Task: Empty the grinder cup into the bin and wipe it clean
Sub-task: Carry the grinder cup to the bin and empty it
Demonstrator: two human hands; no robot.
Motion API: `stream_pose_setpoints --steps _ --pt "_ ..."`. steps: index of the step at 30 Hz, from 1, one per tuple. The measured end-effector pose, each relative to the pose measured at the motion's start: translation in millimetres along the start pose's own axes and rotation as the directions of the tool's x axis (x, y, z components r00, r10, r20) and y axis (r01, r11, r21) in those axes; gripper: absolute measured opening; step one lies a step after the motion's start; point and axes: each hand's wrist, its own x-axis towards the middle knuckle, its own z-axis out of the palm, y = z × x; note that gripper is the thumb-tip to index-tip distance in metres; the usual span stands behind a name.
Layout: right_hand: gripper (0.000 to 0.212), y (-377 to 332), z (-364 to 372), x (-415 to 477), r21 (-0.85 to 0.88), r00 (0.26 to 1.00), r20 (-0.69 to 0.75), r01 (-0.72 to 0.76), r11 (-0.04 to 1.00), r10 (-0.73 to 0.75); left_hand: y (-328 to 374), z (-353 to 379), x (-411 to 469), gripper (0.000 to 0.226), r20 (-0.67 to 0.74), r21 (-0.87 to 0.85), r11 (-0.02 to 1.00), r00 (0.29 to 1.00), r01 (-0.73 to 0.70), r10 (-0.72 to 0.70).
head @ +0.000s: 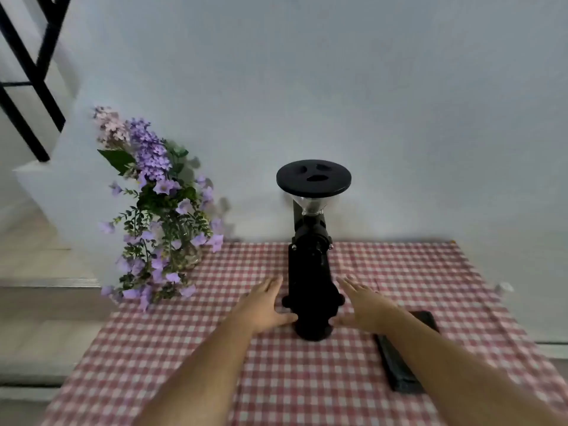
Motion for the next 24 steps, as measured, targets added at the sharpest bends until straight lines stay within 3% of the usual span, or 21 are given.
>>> stream_pose_setpoints --steps 5,8,15,24 --pt "0.12 1 21 18 0.14 0.999 0.037 -0.033 0.99 0.029 -5 26 18 0.115 0.042 -0.046 0.999 0.999 -0.024 0.025" --pt "0.125 0 32 27 0.24 0.998 -0.019 -0.05 0.969 0.057 -4 40 28 0.117 -0.012 -0.123 0.991 0.999 -0.047 0.046" --pt "0.117 -3 55 36 0.464 0.983 -0.141 -0.041 0.885 0.119 -1 60 40 0.115 -0.133 -0.406 0.909 0.99 -0.088 0.037" --pt "0.118 -2 65 15 0.514 0.947 -0.222 -0.087 0.853 0.23 8 67 43 0.117 -0.14 -0.414 0.882 0.973 -0.224 0.182"
